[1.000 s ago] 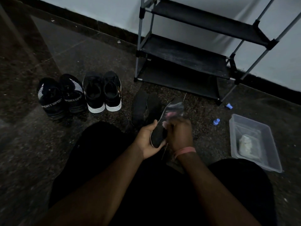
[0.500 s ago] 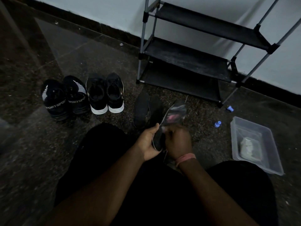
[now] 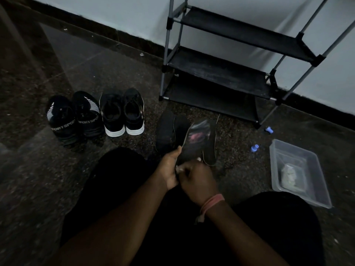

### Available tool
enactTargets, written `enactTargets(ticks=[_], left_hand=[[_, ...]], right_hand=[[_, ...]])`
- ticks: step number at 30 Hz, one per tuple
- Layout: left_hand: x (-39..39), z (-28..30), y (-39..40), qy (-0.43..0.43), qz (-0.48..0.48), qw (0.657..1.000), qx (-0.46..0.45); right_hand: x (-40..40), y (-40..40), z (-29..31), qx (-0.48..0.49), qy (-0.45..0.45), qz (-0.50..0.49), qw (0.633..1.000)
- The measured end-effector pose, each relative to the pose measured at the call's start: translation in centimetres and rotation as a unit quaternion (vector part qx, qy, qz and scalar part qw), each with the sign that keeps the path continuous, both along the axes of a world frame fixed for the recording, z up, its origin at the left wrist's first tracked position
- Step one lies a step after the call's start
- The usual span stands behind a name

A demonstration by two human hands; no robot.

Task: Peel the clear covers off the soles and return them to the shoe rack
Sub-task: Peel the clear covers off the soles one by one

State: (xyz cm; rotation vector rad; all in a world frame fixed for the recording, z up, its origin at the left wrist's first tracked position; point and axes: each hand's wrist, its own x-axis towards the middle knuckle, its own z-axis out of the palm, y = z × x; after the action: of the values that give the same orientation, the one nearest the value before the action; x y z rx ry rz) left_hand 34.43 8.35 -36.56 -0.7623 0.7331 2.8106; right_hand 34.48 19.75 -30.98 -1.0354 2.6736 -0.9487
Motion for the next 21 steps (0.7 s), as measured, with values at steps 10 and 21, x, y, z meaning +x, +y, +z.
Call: enactTargets(ticks=[10, 21], left_hand=[[0.1, 0.1, 0.0, 0.022, -0.002, 1.0, 0.003], [0.0, 0.2, 0.6, -0.003, 0.002, 1.0, -0.014]], right_hand=[[-0.4, -0.3, 0.5, 0.007, 0.03, -0.01, 0.999], [-2.3, -0.2, 0.0, 0.041, 0.05, -0.057, 0.996]])
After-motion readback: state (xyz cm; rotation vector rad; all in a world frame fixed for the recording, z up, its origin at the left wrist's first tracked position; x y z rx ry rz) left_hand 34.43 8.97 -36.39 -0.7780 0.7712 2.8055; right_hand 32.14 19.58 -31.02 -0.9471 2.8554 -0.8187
